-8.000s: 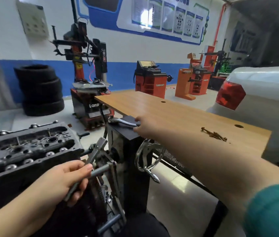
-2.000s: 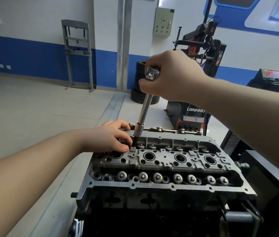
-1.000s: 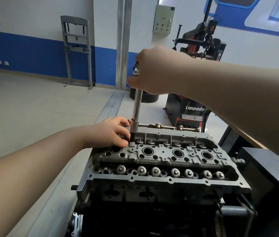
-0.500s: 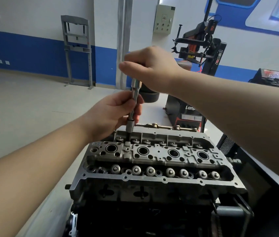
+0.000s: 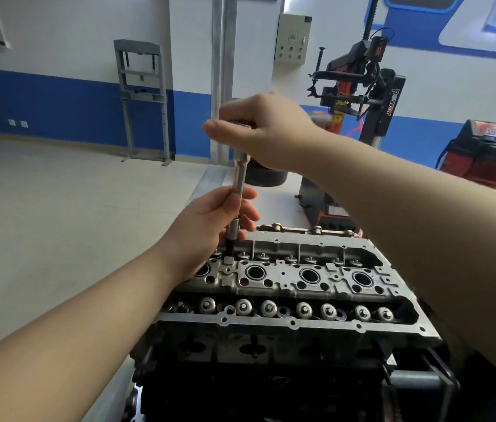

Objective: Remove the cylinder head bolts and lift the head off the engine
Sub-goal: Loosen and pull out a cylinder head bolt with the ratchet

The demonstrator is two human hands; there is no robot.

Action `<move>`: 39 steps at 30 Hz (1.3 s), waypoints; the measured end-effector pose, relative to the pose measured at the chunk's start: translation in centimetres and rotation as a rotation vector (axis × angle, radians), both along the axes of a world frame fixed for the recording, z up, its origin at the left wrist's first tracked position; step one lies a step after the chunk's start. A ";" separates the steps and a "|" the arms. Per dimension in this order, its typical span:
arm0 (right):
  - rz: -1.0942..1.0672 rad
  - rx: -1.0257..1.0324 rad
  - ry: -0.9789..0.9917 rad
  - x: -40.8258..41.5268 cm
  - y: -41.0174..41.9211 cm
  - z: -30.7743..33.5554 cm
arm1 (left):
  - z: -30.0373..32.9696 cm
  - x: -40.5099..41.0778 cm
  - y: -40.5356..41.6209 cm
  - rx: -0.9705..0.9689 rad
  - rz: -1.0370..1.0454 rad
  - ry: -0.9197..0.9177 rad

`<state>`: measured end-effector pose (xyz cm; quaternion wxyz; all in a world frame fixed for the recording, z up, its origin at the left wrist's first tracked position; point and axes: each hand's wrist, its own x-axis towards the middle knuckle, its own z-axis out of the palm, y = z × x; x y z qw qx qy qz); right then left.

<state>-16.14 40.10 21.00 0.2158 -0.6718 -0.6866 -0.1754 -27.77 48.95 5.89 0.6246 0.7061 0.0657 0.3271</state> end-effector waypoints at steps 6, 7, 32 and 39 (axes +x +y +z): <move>-0.573 0.173 -0.265 -1.6 1.1 -1.4 | -0.1 0.5 0.2 0.046 0.113 -0.003; -0.549 0.233 -0.330 -2.0 0.9 -1.8 | -0.2 0.3 0.3 0.083 0.130 -0.014; -0.367 0.058 0.023 -1.0 1.2 -0.5 | -0.6 0.4 0.6 0.084 0.096 -0.024; -0.324 0.208 -0.248 -2.3 0.7 -1.3 | -0.8 0.2 0.6 0.171 0.082 -0.005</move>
